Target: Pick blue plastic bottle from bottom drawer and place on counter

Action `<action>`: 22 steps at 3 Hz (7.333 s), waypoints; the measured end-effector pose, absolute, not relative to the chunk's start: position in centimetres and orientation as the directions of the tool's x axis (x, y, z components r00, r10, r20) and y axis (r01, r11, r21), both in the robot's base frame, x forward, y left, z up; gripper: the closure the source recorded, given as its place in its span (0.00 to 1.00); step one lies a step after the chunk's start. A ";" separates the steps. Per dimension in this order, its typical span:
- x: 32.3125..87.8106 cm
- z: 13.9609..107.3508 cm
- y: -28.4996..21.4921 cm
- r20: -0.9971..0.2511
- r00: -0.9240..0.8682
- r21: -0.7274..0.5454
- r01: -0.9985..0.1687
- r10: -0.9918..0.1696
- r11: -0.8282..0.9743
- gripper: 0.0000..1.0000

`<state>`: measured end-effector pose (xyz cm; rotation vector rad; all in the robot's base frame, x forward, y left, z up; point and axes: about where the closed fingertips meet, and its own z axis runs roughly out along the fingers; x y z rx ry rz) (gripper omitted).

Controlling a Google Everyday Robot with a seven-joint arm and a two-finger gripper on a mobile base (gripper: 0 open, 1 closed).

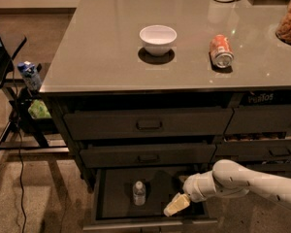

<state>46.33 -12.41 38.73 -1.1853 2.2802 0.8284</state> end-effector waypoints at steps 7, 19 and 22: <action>50.3 29.2 -3.3 -0.795 -0.446 0.262 -0.863 -0.411 0.431 0.00; 55.2 22.7 1.6 -0.824 -0.497 0.381 -0.841 -0.272 0.385 0.88; 52.9 26.4 2.2 -0.834 -0.497 0.368 -0.826 -0.242 0.427 1.00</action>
Offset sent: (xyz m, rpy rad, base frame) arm 0.0137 0.0463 -0.0644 0.1321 -0.0964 -0.0799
